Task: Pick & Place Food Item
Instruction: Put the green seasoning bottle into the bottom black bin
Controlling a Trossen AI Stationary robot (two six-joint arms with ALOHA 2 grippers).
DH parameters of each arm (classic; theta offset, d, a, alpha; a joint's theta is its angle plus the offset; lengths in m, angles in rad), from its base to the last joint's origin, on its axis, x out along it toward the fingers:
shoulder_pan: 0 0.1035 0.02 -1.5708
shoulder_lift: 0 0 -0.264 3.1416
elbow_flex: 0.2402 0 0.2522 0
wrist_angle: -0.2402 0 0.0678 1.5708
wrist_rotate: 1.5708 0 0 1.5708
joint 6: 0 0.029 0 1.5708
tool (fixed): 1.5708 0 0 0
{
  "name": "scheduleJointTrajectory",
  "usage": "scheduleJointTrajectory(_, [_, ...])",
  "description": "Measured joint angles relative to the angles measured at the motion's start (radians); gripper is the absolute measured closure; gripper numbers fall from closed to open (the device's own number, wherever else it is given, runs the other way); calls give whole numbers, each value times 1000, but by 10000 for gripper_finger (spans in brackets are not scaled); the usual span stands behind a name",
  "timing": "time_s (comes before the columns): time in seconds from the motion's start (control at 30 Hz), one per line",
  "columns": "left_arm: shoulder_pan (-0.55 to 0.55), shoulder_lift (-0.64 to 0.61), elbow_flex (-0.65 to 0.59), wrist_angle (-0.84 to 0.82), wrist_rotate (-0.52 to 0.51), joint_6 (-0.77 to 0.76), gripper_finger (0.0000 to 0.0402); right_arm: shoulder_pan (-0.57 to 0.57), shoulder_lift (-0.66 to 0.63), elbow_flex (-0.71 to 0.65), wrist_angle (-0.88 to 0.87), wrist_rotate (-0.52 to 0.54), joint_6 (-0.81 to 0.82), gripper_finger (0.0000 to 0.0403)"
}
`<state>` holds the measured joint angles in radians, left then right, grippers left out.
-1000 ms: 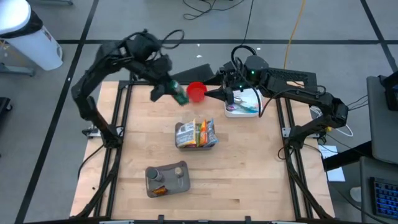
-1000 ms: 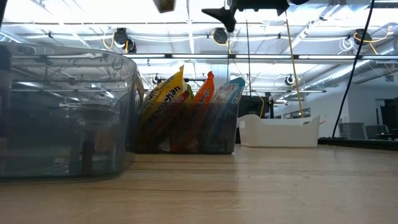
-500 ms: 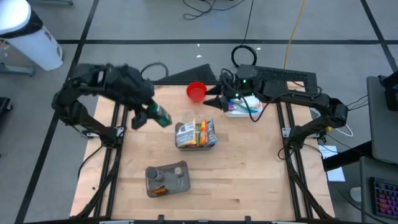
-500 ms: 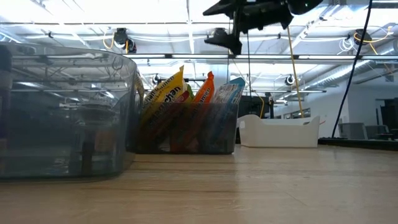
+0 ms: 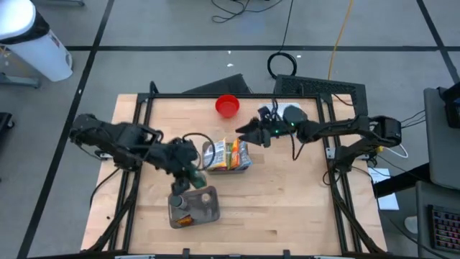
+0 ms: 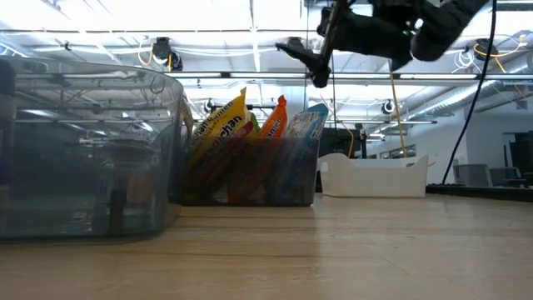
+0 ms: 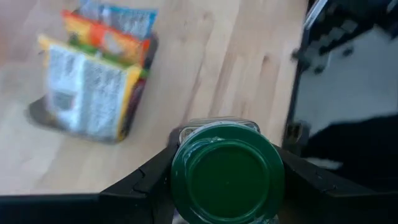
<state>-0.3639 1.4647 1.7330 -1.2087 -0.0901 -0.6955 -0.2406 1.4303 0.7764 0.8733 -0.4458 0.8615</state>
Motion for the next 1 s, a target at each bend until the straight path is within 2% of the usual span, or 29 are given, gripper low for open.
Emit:
scheduleJointTrajectory(0.1, [-31,0,-67,119,-38,-70,194,42,0,-58,118,1,86,64])
scheduleJointTrajectory(0.27, [-62,35,-140,223,-50,-206,194,142,0,-119,244,1,155,64])
scheduleJointTrajectory(0.53, [-113,156,-142,247,-21,-331,194,296,0,-173,267,63,144,64])
scheduleJointTrajectory(0.8, [-149,217,-142,225,15,-428,194,414,0,-214,266,120,119,64])
scheduleJointTrajectory(1.0, [-183,217,-141,155,-79,-531,194,464,0,-220,259,185,84,64])
